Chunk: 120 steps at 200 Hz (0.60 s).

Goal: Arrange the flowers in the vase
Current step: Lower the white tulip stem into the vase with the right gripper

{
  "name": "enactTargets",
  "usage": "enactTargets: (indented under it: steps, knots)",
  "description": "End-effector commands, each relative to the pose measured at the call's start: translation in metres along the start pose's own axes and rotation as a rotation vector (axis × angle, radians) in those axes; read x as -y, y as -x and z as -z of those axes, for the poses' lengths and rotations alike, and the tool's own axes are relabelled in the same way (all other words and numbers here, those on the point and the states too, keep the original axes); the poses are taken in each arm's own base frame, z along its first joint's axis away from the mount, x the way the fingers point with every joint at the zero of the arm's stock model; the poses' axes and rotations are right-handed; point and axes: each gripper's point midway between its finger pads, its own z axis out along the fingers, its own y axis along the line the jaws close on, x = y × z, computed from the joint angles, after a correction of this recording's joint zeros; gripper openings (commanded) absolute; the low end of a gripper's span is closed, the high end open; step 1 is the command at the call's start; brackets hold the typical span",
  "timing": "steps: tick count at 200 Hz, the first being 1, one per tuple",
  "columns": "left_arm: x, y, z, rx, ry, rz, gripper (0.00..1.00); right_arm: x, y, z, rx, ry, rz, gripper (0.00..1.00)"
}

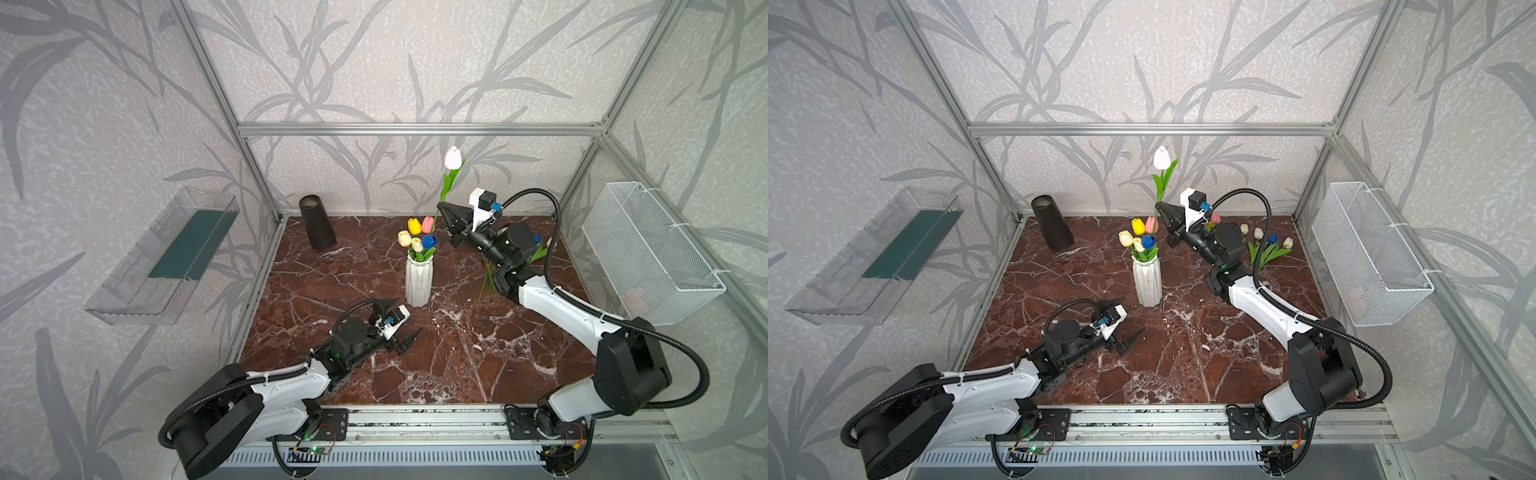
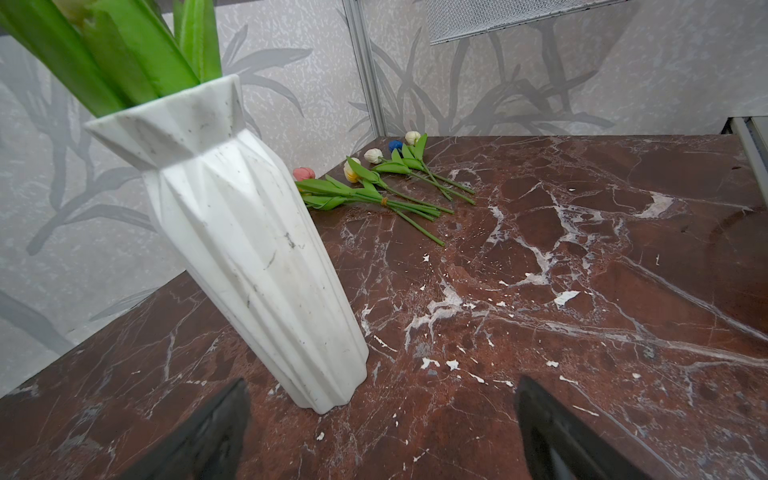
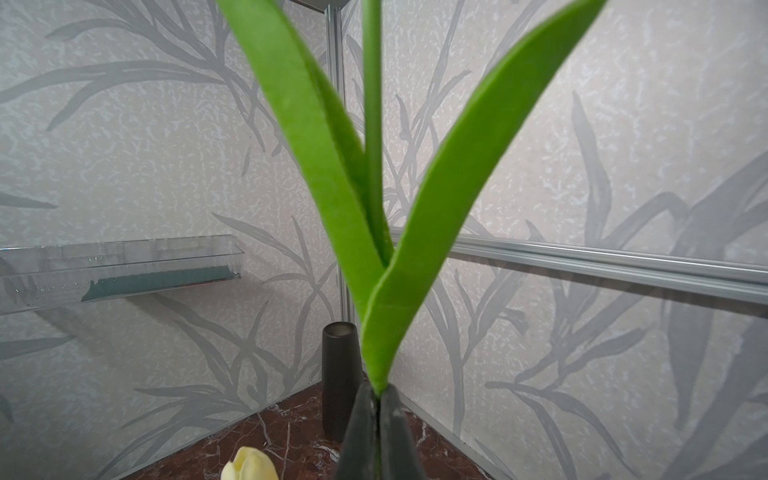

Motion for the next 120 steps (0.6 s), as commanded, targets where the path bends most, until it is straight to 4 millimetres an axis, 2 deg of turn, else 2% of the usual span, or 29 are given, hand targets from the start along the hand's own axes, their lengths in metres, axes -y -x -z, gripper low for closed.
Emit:
enactTargets:
  steps: [1, 74, 120]
  knots:
    - [-0.001, 0.013, -0.003, 0.033, -0.005, -0.026, 0.99, -0.006, 0.028, -0.007, 0.082, 0.03, 0.032, 0.0]
    - [-0.001, 0.013, -0.004, 0.033, -0.005, -0.029, 0.99, -0.002, 0.023, -0.014, 0.081, 0.014, 0.107, 0.0]
    - [-0.002, 0.013, -0.004, 0.03, -0.002, -0.03, 0.99, -0.005, -0.003, -0.014, 0.05, 0.039, 0.116, 0.0]
